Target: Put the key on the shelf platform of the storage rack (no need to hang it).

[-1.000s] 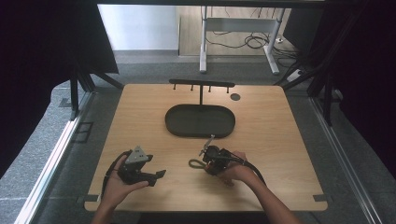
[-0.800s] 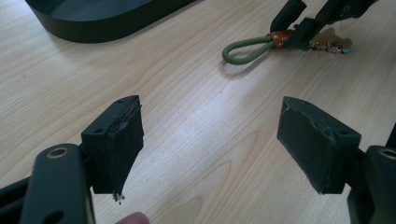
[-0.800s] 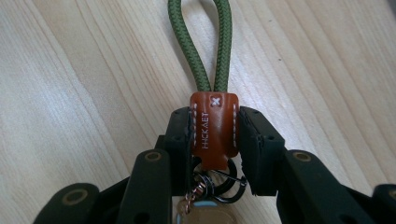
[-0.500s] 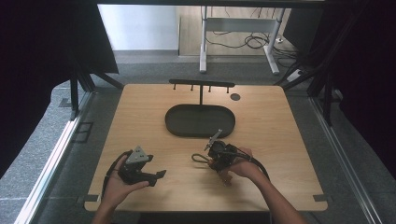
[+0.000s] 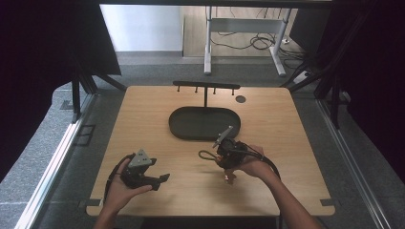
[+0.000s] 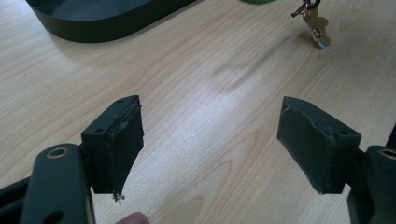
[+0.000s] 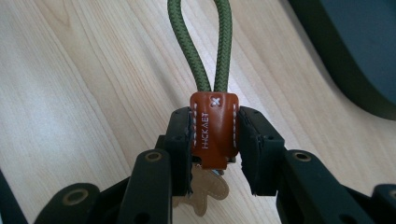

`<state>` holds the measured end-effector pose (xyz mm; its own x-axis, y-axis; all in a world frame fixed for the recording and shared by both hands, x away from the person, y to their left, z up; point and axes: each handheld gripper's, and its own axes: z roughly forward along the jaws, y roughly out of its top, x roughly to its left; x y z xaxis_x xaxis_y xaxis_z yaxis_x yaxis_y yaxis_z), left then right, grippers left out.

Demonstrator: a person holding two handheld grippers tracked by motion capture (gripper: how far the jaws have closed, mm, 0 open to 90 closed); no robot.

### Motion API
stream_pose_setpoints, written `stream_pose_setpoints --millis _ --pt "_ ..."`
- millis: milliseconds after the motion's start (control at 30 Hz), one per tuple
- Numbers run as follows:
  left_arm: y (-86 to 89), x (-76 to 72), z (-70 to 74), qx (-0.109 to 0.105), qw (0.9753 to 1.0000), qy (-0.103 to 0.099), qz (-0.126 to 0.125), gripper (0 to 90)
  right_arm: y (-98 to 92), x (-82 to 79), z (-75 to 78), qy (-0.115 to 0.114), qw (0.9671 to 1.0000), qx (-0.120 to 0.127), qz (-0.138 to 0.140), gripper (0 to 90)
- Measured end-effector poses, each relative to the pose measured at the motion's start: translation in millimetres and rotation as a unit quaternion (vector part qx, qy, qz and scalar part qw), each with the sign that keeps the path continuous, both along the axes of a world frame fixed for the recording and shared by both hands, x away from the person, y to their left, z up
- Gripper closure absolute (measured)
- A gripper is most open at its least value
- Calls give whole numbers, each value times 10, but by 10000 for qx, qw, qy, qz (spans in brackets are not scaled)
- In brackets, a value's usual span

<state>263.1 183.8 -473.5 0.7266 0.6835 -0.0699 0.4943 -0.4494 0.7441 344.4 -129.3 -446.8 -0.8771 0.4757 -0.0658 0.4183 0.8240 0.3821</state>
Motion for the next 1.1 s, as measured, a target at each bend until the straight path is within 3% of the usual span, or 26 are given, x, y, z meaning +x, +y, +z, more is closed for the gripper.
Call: stream_pose_setpoints --millis 1100 --pt "0 3 -2 10 10000 20 -13 230 -66 63 458 -339 9993 48 -138 669"
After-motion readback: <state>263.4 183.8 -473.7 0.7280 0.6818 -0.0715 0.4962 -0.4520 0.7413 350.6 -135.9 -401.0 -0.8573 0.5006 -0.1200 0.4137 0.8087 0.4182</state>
